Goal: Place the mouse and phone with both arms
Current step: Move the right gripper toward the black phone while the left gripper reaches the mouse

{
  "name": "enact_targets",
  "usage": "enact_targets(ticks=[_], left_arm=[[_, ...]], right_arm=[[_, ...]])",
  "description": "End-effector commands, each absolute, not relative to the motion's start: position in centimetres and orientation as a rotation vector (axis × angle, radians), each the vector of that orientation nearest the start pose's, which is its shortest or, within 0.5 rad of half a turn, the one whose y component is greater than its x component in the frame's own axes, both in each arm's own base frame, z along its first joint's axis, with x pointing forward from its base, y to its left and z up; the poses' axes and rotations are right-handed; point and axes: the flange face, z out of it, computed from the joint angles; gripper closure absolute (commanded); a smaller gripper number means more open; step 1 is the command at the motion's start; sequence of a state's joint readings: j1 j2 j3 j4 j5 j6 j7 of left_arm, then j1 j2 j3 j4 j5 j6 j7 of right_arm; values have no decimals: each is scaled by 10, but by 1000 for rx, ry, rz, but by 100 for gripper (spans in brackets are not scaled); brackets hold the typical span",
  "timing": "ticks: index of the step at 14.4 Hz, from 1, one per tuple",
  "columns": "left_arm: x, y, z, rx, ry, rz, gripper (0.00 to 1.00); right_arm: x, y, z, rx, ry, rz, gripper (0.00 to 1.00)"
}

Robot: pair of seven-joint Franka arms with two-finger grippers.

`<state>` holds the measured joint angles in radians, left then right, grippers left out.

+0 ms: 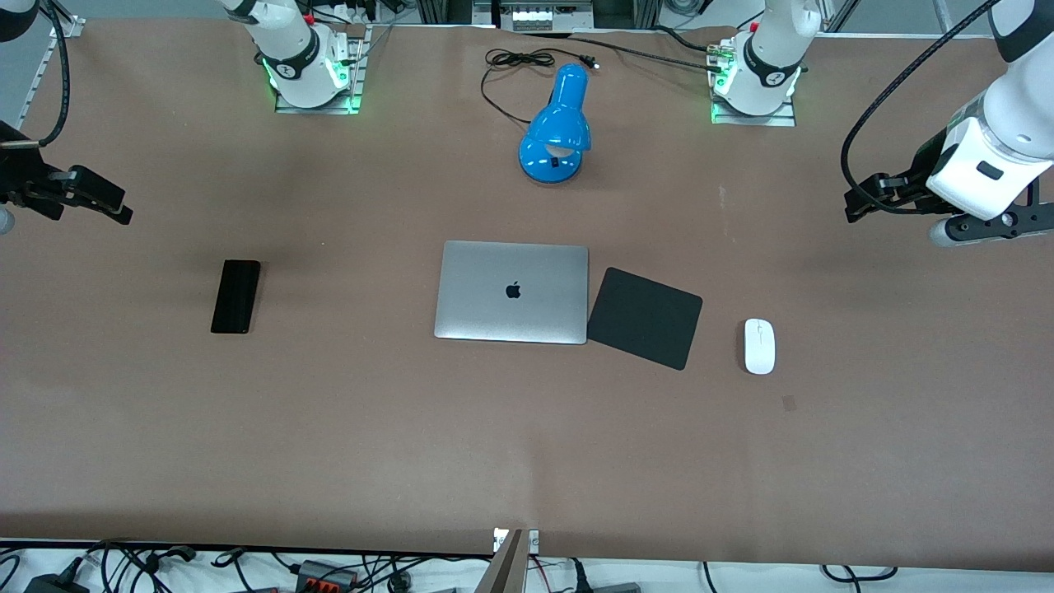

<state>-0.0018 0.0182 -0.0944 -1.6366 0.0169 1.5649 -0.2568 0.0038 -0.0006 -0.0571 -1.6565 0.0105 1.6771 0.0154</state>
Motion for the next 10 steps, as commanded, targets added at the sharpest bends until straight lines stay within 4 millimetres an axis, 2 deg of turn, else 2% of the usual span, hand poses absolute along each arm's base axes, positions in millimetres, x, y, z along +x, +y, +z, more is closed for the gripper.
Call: enact_targets(ticks=[1,5,8,10], left_arm=[[550,-49,588,-3108,-250,128,0],[550,-48,588,-3107,-253,128,0],[550,-48,588,-3107,-253,128,0],[550,-48,588,-3108,-250,128,0]], right_arm=[[555,-29,605,-3129,90,-44,0],[556,-26,603,-3128,83,-36,0],[562,-17,589,-3130,81,2,0],[565,-19,580,-3143,82,24,0]])
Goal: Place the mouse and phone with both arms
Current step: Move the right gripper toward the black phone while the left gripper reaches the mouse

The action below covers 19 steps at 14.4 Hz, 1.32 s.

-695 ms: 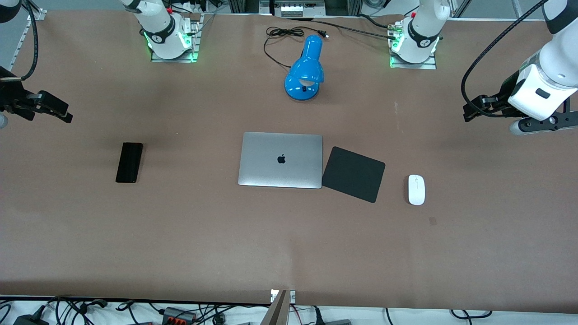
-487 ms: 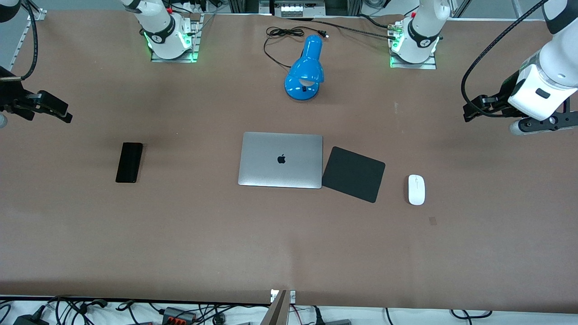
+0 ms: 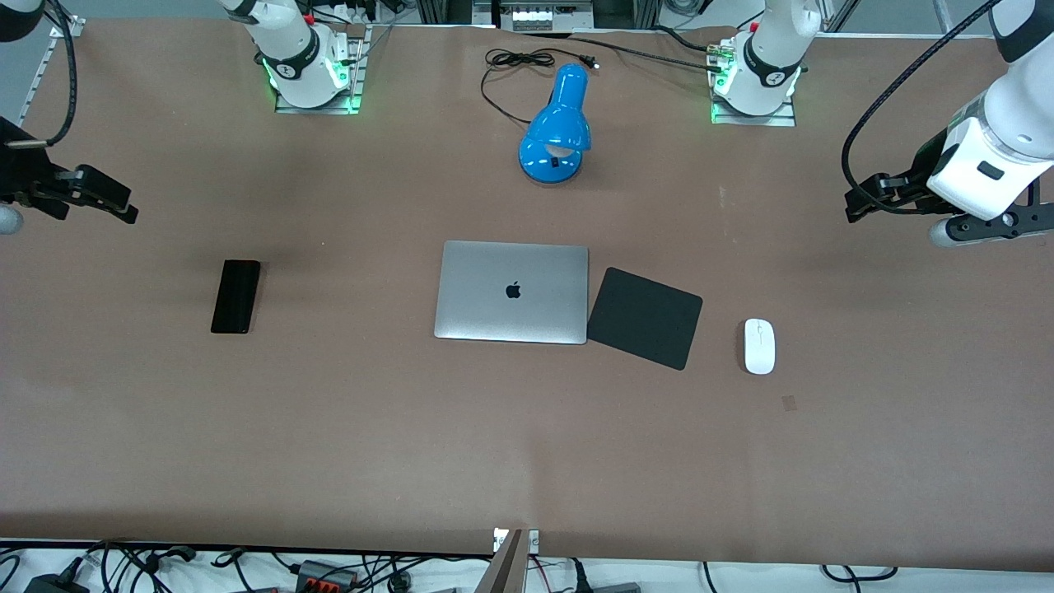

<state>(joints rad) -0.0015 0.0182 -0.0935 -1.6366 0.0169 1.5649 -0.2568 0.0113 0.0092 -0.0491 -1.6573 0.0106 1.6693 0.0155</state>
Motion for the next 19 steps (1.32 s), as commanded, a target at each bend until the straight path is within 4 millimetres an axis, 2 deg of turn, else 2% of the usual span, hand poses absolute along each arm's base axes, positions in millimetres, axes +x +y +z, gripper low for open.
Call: enact_targets(ticks=[1,8,10,12,15,17,19], left_arm=[[550,-48,588,-3108,-250,128,0],[553,-47,588,-3112,-258,110,0],[569,-46,585,-3121,-266,100,0],[582,-47,568,-3121,-264,132,0],[626,-47,513,-3123,-283,181,0],[652,-37,466,-3120,-289,183,0],[668,-37,418,-3120,-286,199,0]], right_arm=[[567,-19,570,-3143,84,46,0],[581,-21,496,-3221,43,146,0],[583,-20,477,-3220,38,166,0],[584,-20,463,-3219,34,158,0],[587,-22,420,-3218,29,146,0],[586,-25,396,-3217,33,129,0],[586,-30,371,-3215,44,120,0]])
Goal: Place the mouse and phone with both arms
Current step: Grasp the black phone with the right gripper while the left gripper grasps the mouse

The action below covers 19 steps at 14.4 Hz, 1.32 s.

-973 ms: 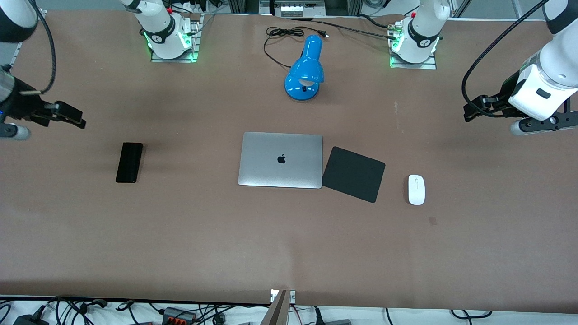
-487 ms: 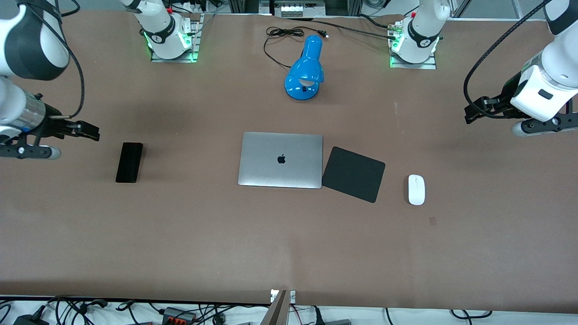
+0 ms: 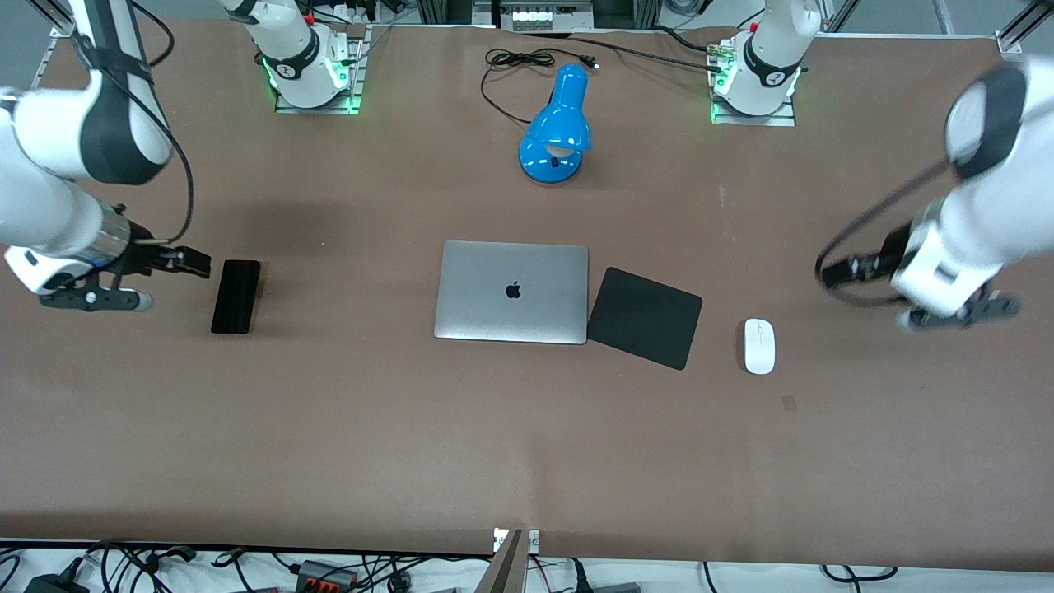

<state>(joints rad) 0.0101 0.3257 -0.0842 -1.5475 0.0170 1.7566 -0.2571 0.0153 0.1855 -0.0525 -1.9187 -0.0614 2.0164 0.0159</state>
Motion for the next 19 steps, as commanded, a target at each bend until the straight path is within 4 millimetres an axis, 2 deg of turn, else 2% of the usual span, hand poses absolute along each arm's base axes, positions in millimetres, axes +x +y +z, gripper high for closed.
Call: enact_targets(ticks=[1,3,5,9,12,17,19], left_arm=[[674,-36,392,-3118,-287,233,0],[683,-43,356,-3128,-276,216,0],[691,-47,316,-3135,-271,203,0],[692,-49,259,-3144,-270,190,0],[691,-52,241,-3145,-262,190,0],[687,-55,213,-3156,-256,136,0],[684,-57,205,-3170,-163,95,0]], right_arm=[[588,-34,358,-3215,55,115,0],[590,-50,332,-3213,95,141,0],[592,-52,304,-3211,95,188,0],[591,-60,256,-3204,110,268,0],[588,-79,215,-3191,135,302,0],[586,-80,194,-3167,186,317,0],[585,-81,190,-3131,230,320,0]])
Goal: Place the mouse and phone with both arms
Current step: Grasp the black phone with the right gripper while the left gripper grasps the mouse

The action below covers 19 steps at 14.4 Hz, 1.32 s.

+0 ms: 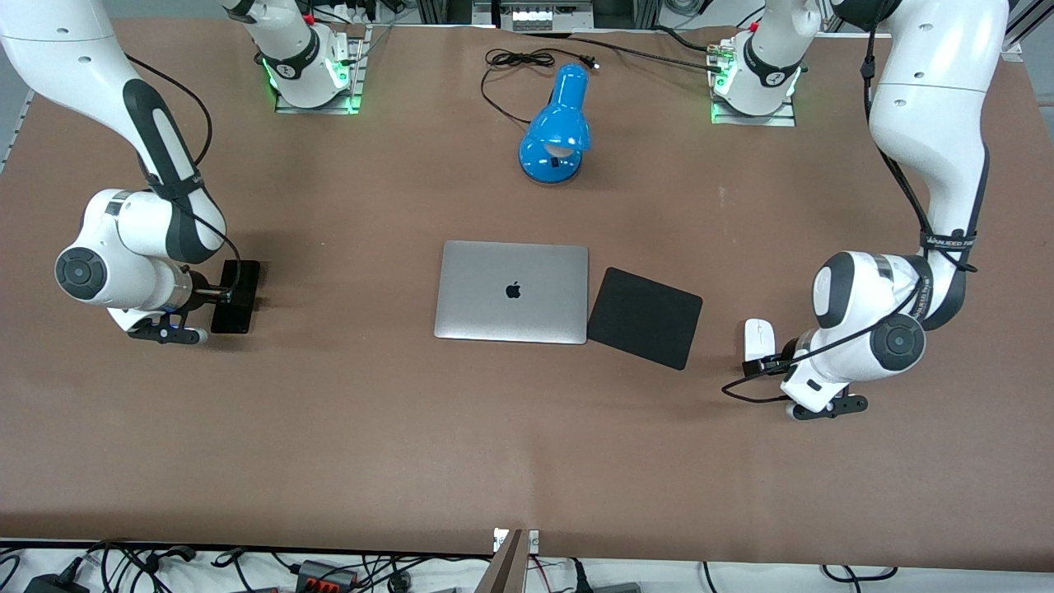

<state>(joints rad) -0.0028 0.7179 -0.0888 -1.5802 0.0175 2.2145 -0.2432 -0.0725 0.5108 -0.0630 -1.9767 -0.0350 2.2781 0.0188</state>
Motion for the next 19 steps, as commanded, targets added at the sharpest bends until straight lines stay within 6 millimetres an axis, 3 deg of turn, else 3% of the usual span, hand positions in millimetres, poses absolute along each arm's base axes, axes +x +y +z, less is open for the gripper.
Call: enact_targets(ticks=[1,7,13,19], left_arm=[[684,-58,196,-3176,-102,94,0],[682,-54,191,-3176,-19,116,0],[666,-57,184,-3150,15,328,0],[666,-58,183,-3121,138,320,0]], right_arm=[[583,-81,181,-3128,229,339,0],[582,-80,166,-3127,218,341,0],[579,-79,160,-3123,213,370,2],[579,-78,161,-3122,208,375,59]])
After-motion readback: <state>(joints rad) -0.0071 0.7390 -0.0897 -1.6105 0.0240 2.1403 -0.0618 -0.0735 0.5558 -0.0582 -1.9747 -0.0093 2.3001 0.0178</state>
